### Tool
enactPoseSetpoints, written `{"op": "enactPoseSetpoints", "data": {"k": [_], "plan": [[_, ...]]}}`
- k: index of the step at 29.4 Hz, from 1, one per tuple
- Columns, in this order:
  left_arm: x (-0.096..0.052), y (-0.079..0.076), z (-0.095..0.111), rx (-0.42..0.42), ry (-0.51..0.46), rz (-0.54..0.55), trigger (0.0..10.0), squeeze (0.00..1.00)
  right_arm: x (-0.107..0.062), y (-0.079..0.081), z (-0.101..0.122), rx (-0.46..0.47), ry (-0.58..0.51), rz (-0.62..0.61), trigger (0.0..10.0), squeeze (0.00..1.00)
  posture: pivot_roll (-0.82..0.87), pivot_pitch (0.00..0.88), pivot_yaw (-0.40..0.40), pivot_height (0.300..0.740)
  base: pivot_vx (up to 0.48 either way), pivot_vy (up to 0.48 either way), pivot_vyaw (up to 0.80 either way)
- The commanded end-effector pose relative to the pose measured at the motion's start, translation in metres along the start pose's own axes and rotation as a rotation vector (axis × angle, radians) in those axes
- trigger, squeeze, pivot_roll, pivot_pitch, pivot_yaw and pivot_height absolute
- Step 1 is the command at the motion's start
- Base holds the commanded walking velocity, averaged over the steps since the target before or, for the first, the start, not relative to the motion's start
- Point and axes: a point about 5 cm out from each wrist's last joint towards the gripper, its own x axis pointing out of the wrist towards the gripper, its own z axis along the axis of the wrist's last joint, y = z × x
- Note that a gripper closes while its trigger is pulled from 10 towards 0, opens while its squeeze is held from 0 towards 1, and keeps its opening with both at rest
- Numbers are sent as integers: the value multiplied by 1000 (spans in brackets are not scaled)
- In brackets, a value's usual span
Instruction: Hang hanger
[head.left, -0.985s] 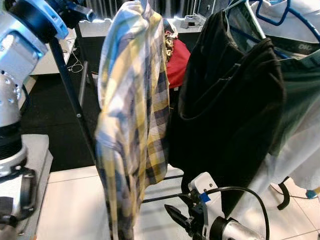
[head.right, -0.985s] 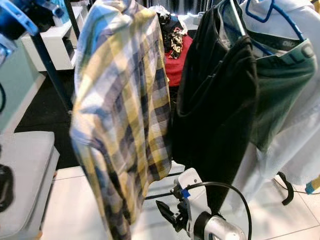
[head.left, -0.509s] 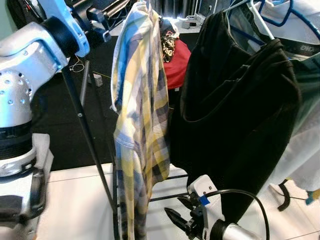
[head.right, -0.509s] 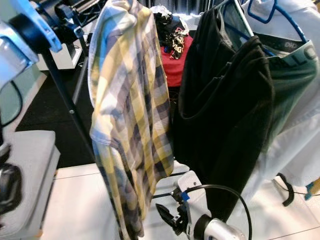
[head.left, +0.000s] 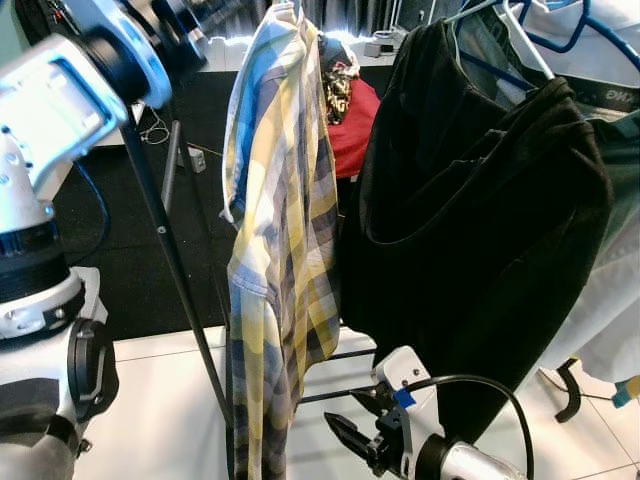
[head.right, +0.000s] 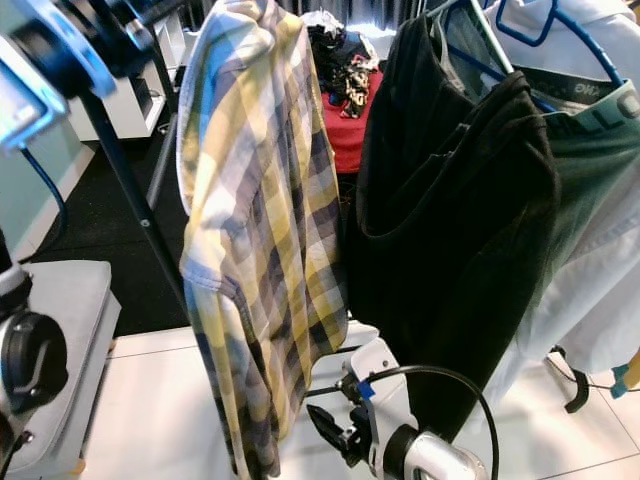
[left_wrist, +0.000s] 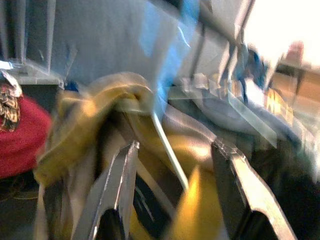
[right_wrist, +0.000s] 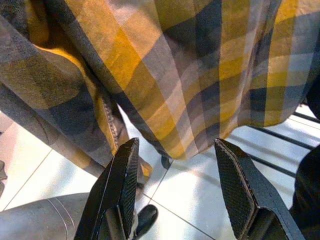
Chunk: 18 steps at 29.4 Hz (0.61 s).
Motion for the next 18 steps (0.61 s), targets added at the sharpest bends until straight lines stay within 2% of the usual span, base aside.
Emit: {"op": "enactPoseSetpoints", "data": {"k": [1, 5, 7, 9, 11, 12, 13, 15, 16, 17, 18], "plan": [[-3, -5, -3, 80, 60, -9, 10000, 0, -1, 1, -4, -3, 19, -1, 10000, 0, 27, 213, -13, 740, 0, 0, 0], [-3, -8, -1, 72, 58, -1, 10000, 0, -2, 1, -5, -3, 19, 1, 10000, 0, 27, 214, -12, 740, 0, 0, 0], [-1, -10, 6, -22, 11, -4, 10000, 0, -2, 2, -5, -3, 20, 2, 10000, 0, 28, 213, -11, 740, 0, 0, 0], [-1, -10, 6, -22, 11, -4, 10000, 0, -2, 2, -5, -3, 20, 2, 10000, 0, 28, 213, -11, 740, 0, 0, 0], [-1, -5, 13, -130, -51, 11, 10000, 0, -2, 2, -5, -3, 19, 1, 10000, 0, 27, 213, -10, 740, 0, 0, 0], [-1, -5, 13, -130, -51, 11, 10000, 0, -2, 2, -5, -3, 19, 1, 10000, 0, 27, 213, -10, 740, 0, 0, 0], [-1, -1, 15, -174, -77, 22, 10000, 0, -2, 2, -4, -3, 18, 0, 10000, 0, 26, 213, -10, 740, 0, 0, 0], [-3, 4, 10, -151, -56, 63, 10000, 0, -2, 1, -4, -4, 15, -5, 10000, 0, 26, 213, -10, 740, 0, 0, 0], [-8, 11, -2, -67, -16, 93, 10000, 0, -1, -2, -1, -3, 0, -16, 10000, 0, 25, 213, -10, 740, 0, 0, 0], [-8, 11, -2, -67, -16, 93, 10000, 0, -1, -2, -1, -3, 0, -16, 10000, 0, 25, 213, -10, 740, 0, 0, 0], [-12, 14, -12, 2, 24, 103, 10000, 0, -1, -3, 1, -1, -11, -24, 10000, 0, 25, 212, -9, 740, 0, 0, 0]]}}
